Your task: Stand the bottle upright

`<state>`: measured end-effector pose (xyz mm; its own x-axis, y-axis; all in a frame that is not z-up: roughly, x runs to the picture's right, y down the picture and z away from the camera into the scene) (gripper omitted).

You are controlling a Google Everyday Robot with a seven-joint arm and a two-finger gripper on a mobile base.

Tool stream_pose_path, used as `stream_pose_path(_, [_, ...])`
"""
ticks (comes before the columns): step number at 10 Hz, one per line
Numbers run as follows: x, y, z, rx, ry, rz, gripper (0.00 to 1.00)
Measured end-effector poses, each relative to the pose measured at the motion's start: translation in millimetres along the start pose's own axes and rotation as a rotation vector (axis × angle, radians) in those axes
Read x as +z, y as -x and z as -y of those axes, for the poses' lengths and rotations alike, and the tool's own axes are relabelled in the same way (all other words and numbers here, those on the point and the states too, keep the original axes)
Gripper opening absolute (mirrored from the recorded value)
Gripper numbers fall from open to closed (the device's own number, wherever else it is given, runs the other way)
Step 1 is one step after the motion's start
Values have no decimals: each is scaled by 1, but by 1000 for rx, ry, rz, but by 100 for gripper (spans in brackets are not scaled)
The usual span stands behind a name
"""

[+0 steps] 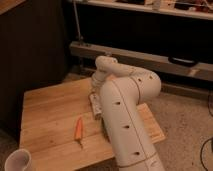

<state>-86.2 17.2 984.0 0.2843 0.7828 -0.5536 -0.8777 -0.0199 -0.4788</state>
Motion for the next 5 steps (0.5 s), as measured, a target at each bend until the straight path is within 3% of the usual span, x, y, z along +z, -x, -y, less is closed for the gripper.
stream_pose_path(2, [0, -2, 1, 2, 1, -4, 20])
stream_pose_path(5, [-28, 2, -13, -35, 11, 60, 20])
